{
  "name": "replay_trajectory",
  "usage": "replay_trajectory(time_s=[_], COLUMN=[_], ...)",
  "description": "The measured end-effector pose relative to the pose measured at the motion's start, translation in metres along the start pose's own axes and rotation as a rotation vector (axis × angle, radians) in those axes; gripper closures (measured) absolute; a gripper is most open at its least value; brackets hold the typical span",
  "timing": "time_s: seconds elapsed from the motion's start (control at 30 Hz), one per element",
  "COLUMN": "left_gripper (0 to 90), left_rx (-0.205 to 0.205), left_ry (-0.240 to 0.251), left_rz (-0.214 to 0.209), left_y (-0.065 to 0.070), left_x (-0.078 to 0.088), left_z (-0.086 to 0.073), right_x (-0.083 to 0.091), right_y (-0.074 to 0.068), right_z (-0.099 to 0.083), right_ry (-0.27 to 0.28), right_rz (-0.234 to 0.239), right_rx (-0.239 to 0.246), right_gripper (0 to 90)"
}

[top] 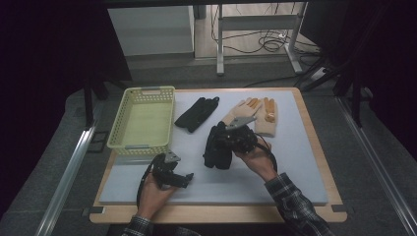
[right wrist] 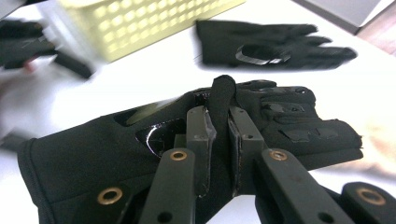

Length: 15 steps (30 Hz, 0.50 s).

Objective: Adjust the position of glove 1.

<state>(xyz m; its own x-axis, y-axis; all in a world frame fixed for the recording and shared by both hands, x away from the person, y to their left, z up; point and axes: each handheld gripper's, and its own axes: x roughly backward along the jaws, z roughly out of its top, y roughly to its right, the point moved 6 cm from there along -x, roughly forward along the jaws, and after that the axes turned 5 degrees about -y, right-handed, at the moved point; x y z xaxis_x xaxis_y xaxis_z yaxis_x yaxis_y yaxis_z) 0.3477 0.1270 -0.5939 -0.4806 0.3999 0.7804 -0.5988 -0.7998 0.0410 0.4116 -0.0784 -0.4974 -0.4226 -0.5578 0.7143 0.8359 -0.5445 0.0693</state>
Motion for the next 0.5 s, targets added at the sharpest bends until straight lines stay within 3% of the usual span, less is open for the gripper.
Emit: replay_trajectory(time_s=[0.23,0.27,0.3,0.37,0.5], left_gripper=[0.0,0.0,0.0,0.0,0.0], left_rx=[0.005,0.006,0.006,0.002,0.002], left_ry=[0.003,0.003,0.004,0.0,0.0], left_rz=[0.0,0.0,0.0,0.0,0.0], left_y=[0.0,0.0,0.0,0.0,0.0], left_x=[0.0,0.0,0.0,0.0,0.0], left_z=[0.0,0.0,0.0,0.0,0.0], right_x=[-0.009,-0.016,-0.016,-0.025,-0.024], right_y=[-0.02,-0.021,-0.021,-0.02,-0.018], right_z=[-0.035,-0.047,-0.047,-0.061,-0.07], right_ry=[-0.028,-0.043,-0.043,-0.09,-0.075], right_rz=[0.032,0.03,0.03,0.015,0.033], right_rx=[0.008,0.0,0.0,-0.018,-0.051], right_gripper=[78.4,73.6,73.6,57.2,40.0])
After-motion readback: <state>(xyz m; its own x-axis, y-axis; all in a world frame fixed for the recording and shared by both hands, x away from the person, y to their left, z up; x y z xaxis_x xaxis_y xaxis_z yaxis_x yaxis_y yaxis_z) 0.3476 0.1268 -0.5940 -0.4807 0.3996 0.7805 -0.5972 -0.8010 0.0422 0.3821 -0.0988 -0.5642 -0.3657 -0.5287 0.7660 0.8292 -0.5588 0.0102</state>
